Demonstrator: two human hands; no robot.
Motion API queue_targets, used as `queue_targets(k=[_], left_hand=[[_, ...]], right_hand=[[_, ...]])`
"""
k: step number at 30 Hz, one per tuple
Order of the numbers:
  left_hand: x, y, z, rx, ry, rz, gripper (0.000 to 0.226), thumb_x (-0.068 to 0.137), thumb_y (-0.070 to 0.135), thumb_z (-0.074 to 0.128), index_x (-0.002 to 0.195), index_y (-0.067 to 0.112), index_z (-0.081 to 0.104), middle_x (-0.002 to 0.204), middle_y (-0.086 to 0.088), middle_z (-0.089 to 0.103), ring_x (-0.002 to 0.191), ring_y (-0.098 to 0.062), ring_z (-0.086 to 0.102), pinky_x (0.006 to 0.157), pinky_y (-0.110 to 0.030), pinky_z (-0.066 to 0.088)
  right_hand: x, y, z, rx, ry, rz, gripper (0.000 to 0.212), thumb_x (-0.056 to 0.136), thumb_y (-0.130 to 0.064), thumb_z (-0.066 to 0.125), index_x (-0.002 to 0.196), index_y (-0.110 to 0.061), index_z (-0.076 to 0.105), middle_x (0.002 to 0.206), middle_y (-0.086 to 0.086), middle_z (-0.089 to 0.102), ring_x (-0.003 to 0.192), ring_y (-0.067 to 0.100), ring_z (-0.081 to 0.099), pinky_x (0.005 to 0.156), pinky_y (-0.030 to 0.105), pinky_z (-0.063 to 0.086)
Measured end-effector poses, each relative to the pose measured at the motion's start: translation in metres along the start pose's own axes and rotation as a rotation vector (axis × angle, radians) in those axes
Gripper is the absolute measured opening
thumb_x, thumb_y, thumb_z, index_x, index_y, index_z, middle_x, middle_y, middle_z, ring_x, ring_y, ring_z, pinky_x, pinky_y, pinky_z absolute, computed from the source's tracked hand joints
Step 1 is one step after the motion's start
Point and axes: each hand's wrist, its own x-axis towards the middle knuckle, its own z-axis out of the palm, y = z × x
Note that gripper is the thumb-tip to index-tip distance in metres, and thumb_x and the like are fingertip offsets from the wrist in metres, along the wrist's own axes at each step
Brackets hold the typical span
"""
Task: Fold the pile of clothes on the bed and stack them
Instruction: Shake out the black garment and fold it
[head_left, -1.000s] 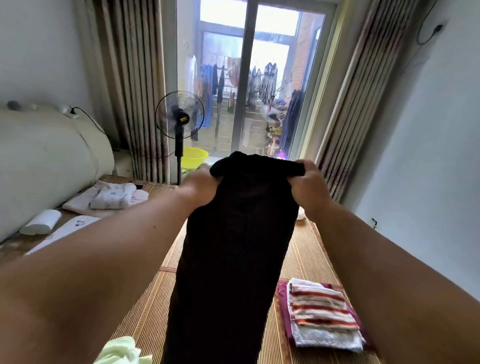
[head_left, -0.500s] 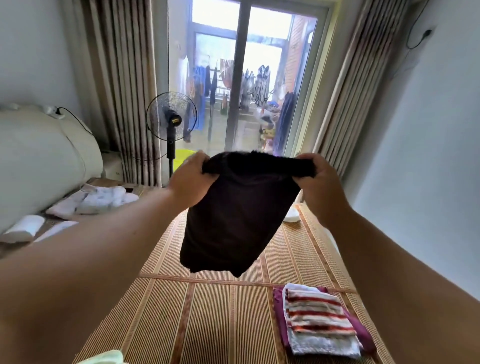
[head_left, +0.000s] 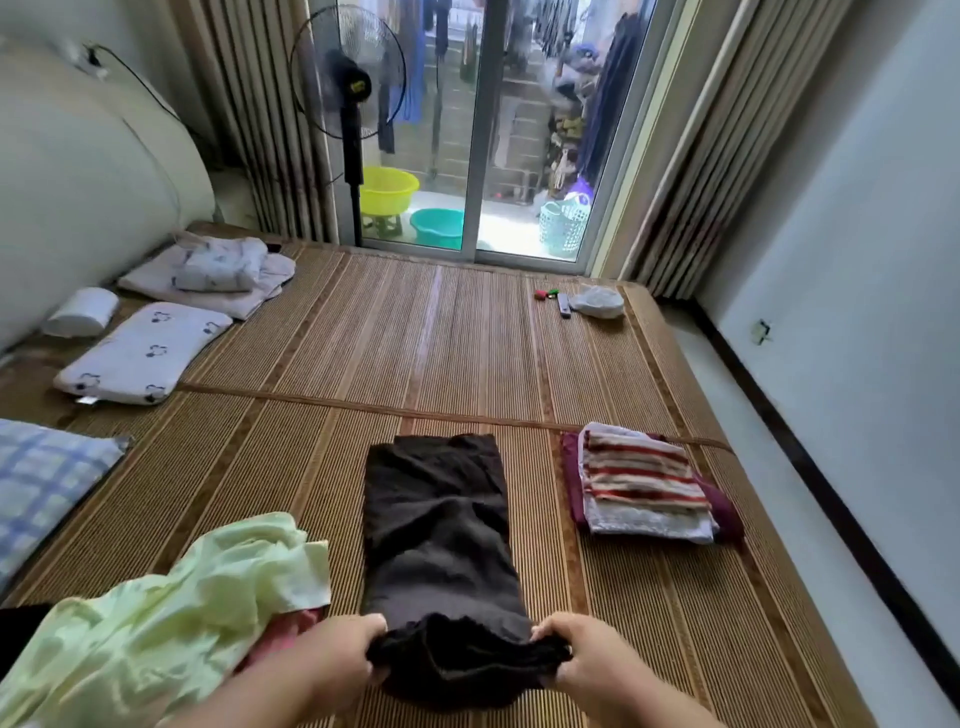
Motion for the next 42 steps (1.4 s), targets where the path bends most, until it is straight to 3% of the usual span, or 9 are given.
queue_targets(k=[7,13,20,23,26,33,38,40,42], left_hand=[[-0.015,-0.039,0.116,0.03,-0.189,-0.053,0.03,0.09,0.025,0.048,0.119,0.018,0.053,0.124,-0.006,0.059,0.115,-0.018,0.056,0.095,-0.024,0.043],[-0.011,-0.068,0.165,-0.116,-0.318,-0.079,0.016,0.088,0.027,0.055,0.103,0.024,0.051,0.107,0.003,0.065,0.111,-0.014,0.059,0.077,-0.01,0.04],[0.042,-0.098,0.18,-0.416,-0.028,-0.206,0.008,0.096,0.022,0.052,0.104,0.021,0.052,0.099,0.004,0.062,0.091,-0.011,0.057,0.072,-0.022,0.04],[0.09,-0.118,0.193,-0.585,0.201,-0.26,0.01,0.097,0.021,0.052,0.107,0.022,0.056,0.103,-0.001,0.064,0.097,-0.017,0.06,0.086,-0.029,0.044],[0.121,-0.139,0.217,-0.795,0.086,-0.296,0.052,0.092,0.02,0.062,0.14,0.02,0.04,0.13,0.002,0.052,0.112,-0.008,0.053,0.098,-0.018,0.038],[0.118,-0.161,0.272,-0.444,0.166,-0.316,0.089,0.082,0.02,0.072,0.151,0.037,0.017,0.14,-0.001,0.051,0.122,-0.023,0.053,0.104,-0.031,0.039],[0.101,-0.153,0.272,0.164,0.48,0.161,0.066,0.076,0.04,0.058,0.138,0.026,0.044,0.138,-0.008,0.044,0.124,-0.03,0.046,0.103,-0.046,0.04],[0.101,-0.154,0.268,0.355,0.296,0.393,0.076,0.071,0.062,0.05,0.138,0.027,0.045,0.148,-0.006,0.042,0.135,-0.027,0.04,0.106,-0.049,0.038],[0.105,-0.158,0.266,0.513,0.008,0.426,0.091,0.065,0.074,0.047,0.145,0.032,0.037,0.156,-0.003,0.028,0.143,-0.025,0.025,0.109,-0.052,0.025]], right_hand=[[-0.001,0.066,0.084,0.019,-0.173,0.131,0.019,0.076,-0.025,0.068,0.092,-0.036,0.068,0.092,-0.014,0.068,0.087,-0.006,0.063,0.079,0.011,0.05],[0.025,0.093,0.116,0.196,-0.289,0.22,0.019,0.071,-0.01,0.06,0.081,-0.024,0.067,0.075,-0.009,0.064,0.069,0.001,0.061,0.066,0.02,0.05],[0.097,0.108,0.145,0.421,-0.026,0.208,0.017,0.089,-0.026,0.063,0.105,-0.031,0.063,0.102,-0.007,0.068,0.096,0.009,0.065,0.092,0.034,0.052],[0.142,0.131,0.165,0.57,0.094,0.234,0.042,0.087,-0.036,0.067,0.126,-0.036,0.051,0.117,-0.005,0.063,0.107,0.012,0.061,0.1,0.038,0.049],[0.173,0.17,0.19,0.604,0.004,0.332,0.081,0.081,-0.037,0.074,0.147,-0.028,0.029,0.135,-0.002,0.053,0.118,0.016,0.056,0.106,0.038,0.044],[0.181,0.216,0.234,0.196,0.088,0.24,0.088,0.081,-0.022,0.073,0.15,-0.033,0.02,0.139,-0.01,0.048,0.124,0.013,0.049,0.099,0.024,0.037],[0.161,0.215,0.242,-0.517,0.376,-0.305,0.068,0.066,-0.028,0.084,0.129,-0.026,0.059,0.134,0.009,0.054,0.124,0.032,0.051,0.097,0.056,0.046],[0.158,0.218,0.241,-0.644,0.23,-0.415,0.05,0.07,-0.042,0.08,0.117,-0.032,0.067,0.137,0.003,0.055,0.132,0.029,0.046,0.096,0.063,0.042],[0.158,0.228,0.238,-0.677,-0.073,-0.299,0.061,0.082,-0.068,0.051,0.137,-0.042,0.047,0.157,-0.009,0.025,0.147,0.017,0.004,0.109,0.065,0.019]])
